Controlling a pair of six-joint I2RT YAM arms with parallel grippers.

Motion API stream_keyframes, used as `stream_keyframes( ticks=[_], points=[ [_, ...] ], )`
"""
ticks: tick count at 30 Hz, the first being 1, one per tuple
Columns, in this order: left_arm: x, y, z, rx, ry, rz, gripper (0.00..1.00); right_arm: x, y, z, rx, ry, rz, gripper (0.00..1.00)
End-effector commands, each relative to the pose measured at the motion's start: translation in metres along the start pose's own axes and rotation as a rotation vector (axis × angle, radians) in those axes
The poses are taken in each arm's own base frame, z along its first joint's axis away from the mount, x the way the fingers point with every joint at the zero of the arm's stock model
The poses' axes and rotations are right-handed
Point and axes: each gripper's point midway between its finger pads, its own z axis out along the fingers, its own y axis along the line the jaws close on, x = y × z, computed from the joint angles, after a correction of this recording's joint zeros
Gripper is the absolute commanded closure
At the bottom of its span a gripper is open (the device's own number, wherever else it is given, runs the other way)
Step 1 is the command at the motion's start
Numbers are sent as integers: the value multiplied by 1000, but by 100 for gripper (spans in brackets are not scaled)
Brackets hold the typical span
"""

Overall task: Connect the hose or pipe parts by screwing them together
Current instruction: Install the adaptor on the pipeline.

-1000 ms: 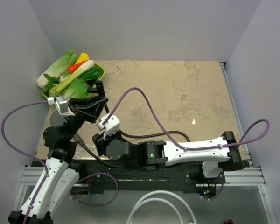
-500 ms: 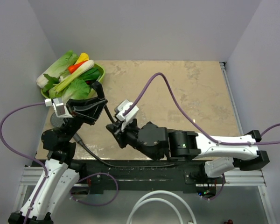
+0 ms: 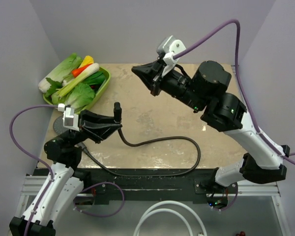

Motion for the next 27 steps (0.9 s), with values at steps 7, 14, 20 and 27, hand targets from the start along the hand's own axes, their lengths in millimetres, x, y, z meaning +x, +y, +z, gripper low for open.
stream_keyframes(
  ticks=[7,14,20,27],
  points=[
    [-4,-64,-12,274,19,17,100,56,60,22,-665,93,-51,100],
    [-7,-67,-12,277,5,12,100,80,77,19,-844,135,4,100],
    [-8,-64,-11,268,-2,12,100,95,86,8,-901,156,33,100],
    [-12,-59,-7,253,-17,15,100,110,91,-4,-937,195,60,100]
  ],
)
